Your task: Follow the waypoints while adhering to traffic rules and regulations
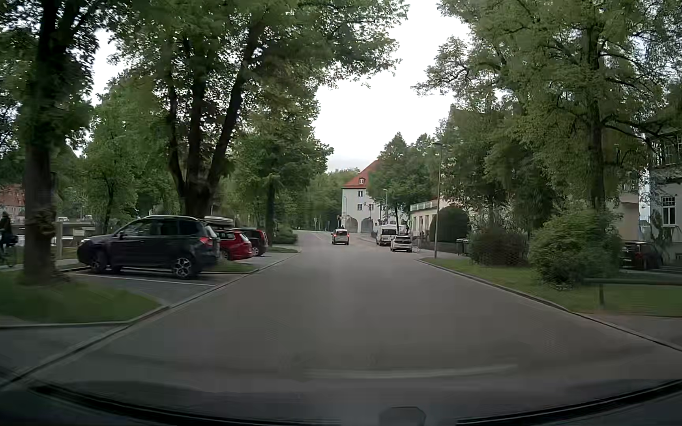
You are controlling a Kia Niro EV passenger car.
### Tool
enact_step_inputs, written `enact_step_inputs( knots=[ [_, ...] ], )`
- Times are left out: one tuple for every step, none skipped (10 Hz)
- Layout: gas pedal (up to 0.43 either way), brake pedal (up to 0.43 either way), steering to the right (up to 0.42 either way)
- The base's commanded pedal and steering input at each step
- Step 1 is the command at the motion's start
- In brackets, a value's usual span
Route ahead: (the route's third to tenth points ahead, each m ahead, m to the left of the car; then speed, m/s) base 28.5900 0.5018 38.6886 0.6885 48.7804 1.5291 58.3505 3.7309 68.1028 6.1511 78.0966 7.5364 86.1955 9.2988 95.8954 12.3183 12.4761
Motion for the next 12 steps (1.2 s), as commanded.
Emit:
enact_step_inputs(
  knots=[
    [0.098,0.0,0.042],
    [0.11,0.0,0.039],
    [0.11,0.0,0.034],
    [0.11,0.0,0.028],
    [0.11,0.0,0.02],
    [0.11,0.0,0.014],
    [0.11,0.0,0.009],
    [0.11,0.0,0.005],
    [0.11,0.0,0.003],
    [0.11,0.0,0.0],
    [0.11,0.0,-0.006],
    [0.11,0.0,-0.011]
  ],
)
